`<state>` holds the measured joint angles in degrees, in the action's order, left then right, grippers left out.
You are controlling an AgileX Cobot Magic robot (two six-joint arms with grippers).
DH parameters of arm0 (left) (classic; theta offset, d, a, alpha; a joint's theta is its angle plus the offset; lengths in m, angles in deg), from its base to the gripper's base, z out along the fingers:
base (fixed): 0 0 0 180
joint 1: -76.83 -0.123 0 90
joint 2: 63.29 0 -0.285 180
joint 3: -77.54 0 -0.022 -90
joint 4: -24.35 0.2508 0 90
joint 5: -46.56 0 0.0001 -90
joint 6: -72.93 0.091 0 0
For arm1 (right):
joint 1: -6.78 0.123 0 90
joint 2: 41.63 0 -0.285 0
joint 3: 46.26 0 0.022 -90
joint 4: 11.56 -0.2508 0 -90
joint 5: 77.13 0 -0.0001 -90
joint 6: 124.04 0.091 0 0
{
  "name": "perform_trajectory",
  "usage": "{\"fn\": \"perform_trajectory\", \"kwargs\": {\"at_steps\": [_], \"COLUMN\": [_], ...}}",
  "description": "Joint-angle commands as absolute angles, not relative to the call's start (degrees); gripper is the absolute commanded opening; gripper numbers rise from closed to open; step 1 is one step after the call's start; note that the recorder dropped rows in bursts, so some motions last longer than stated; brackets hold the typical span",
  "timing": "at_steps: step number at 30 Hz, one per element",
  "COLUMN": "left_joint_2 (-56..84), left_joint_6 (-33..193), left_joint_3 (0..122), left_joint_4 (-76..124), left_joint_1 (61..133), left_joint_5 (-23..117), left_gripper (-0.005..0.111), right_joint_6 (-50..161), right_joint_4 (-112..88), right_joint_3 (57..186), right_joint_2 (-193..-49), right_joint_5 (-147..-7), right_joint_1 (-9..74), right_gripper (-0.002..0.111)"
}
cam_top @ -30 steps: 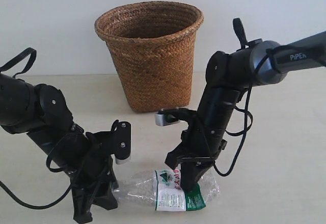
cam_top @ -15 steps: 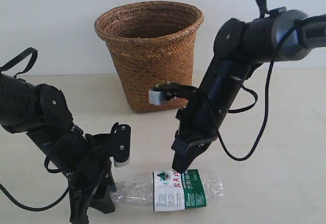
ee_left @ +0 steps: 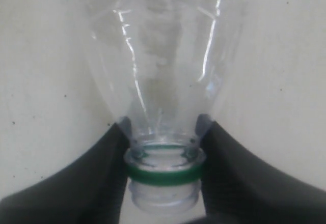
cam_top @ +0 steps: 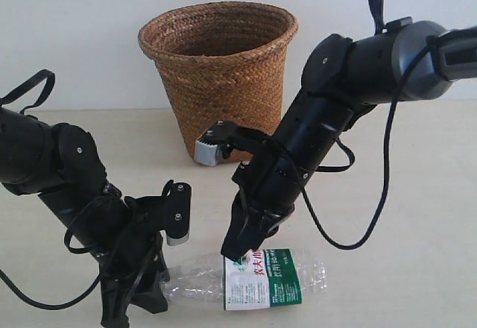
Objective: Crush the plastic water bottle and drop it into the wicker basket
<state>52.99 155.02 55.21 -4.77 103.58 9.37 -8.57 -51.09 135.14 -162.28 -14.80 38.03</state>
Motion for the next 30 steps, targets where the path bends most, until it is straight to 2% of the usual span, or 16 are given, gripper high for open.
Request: {"fn": "perform_trajectory", "kwargs": {"at_steps": [1,14,23,30], "left_joint_2": [53.14,53.14,53.14,53.14], "left_joint_6": [154.9,154.99,154.76,154.76], "left_joint_3": [55.33,55.33,55.33,55.33], "left_joint_4": [-4.54,-4.54,-4.54,-4.87], "left_joint_1": [103.97,103.97,103.97,103.97], "left_joint_5": [8.56,8.1,7.75,7.1], "left_gripper": [0.004,0.004,0.004,0.004], "right_joint_6": [-13.19,-17.16,-5.37,4.61], "right_joint_4": [-52.2,-49.66,-43.58,-38.73], "right_joint_3": [134.78,133.52,134.46,138.58], "right_joint_2": [-163.6,-172.14,-175.27,-178.66], "right_joint_5": [-15.21,-17.99,-22.48,-18.41], "right_joint_1": [38.74,38.74,38.74,38.64], "right_gripper": [0.0,0.0,0.0,0.0]}}
